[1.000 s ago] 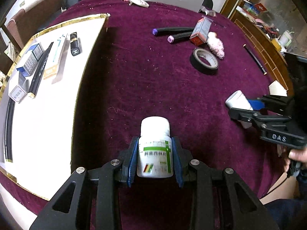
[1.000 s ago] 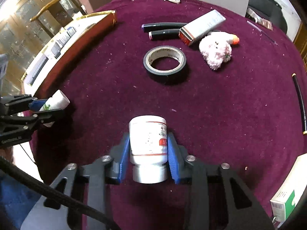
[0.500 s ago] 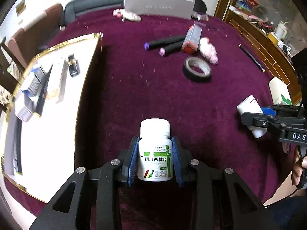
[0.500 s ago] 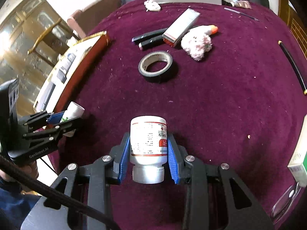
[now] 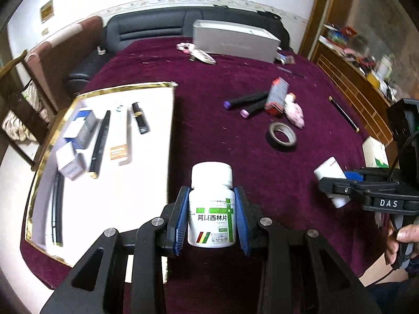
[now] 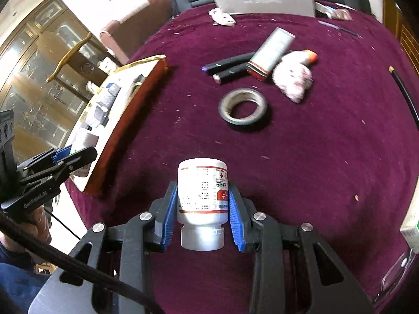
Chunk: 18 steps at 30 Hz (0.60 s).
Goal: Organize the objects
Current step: 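Carry both held bottles over the tray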
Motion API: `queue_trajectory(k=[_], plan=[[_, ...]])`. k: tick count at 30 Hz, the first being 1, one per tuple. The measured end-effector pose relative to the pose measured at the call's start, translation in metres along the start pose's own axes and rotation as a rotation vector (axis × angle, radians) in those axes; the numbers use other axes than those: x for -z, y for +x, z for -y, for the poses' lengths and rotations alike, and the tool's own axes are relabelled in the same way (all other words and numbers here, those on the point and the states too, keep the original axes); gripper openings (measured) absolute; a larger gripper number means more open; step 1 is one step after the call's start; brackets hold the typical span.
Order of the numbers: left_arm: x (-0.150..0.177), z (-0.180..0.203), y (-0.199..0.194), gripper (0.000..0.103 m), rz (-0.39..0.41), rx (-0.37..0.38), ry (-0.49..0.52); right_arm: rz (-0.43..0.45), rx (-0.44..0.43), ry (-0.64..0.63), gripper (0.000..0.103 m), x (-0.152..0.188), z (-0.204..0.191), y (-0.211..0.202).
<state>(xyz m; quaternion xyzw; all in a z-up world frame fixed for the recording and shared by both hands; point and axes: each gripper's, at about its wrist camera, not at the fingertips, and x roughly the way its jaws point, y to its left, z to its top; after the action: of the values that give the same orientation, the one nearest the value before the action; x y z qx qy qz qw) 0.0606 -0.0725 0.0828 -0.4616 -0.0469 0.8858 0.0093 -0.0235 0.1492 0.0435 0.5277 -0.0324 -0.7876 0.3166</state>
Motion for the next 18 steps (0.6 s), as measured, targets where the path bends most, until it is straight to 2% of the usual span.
queue_trajectory(k=[10,18], plan=[[0.008,-0.075,-0.009,0.029,0.019,-0.037,-0.118,-0.002,-0.067,-0.106,0.034,-0.038,-0.072,0.021],[0.016,-0.144,-0.008,0.029,0.005,-0.061,-0.191,-0.051,-0.125,-0.217,0.034,-0.055,-0.148,0.067]])
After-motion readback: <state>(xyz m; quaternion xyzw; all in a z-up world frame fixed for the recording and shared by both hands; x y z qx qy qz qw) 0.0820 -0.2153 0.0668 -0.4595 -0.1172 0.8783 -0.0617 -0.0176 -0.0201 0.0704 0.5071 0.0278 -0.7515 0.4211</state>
